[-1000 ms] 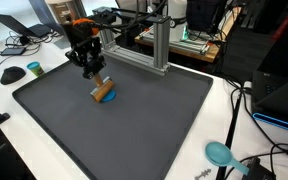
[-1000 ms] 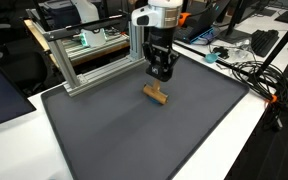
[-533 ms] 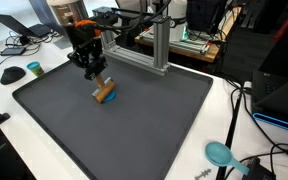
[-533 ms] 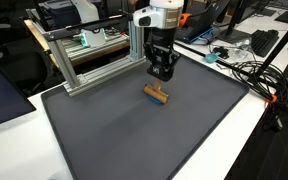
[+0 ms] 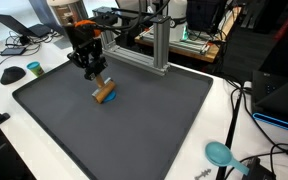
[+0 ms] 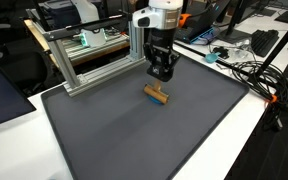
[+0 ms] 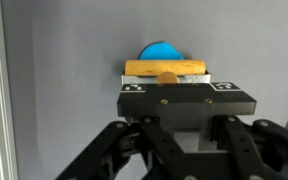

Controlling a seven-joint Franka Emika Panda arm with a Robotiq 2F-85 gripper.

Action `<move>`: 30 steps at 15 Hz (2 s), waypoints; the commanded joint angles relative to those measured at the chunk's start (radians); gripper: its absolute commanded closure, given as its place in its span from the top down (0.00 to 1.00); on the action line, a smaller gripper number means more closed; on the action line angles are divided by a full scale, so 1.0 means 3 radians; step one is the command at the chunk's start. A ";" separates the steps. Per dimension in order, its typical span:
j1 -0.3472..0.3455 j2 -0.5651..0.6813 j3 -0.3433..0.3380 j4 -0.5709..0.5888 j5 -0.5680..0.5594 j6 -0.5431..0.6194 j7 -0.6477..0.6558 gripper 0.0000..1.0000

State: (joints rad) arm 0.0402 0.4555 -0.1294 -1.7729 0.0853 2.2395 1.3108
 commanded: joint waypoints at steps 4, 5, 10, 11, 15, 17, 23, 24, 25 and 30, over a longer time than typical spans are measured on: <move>-0.0094 0.0142 0.0117 -0.0094 0.0211 0.0129 -0.0154 0.22; -0.0099 0.0145 0.0128 -0.0096 0.0234 0.0124 -0.0179 0.22; -0.0126 0.0154 0.0161 -0.0095 0.0323 0.0089 -0.0311 0.22; -0.0131 0.0156 0.0165 -0.0095 0.0339 0.0081 -0.0335 0.22; -0.0156 0.0158 0.0180 -0.0093 0.0413 0.0049 -0.0419 0.22; -0.0162 0.0160 0.0181 -0.0091 0.0440 0.0036 -0.0457 0.22; -0.0173 0.0171 0.0182 -0.0086 0.0513 0.0009 -0.0524 0.22; -0.0174 0.0171 0.0181 -0.0086 0.0522 0.0003 -0.0536 0.22; -0.0173 0.0171 0.0181 -0.0084 0.0527 -0.0004 -0.0544 0.22; -0.0175 0.0181 0.0173 -0.0078 0.0534 -0.0007 -0.0555 0.22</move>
State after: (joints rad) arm 0.0021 0.4567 -0.1020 -1.7761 0.2022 2.2259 1.1737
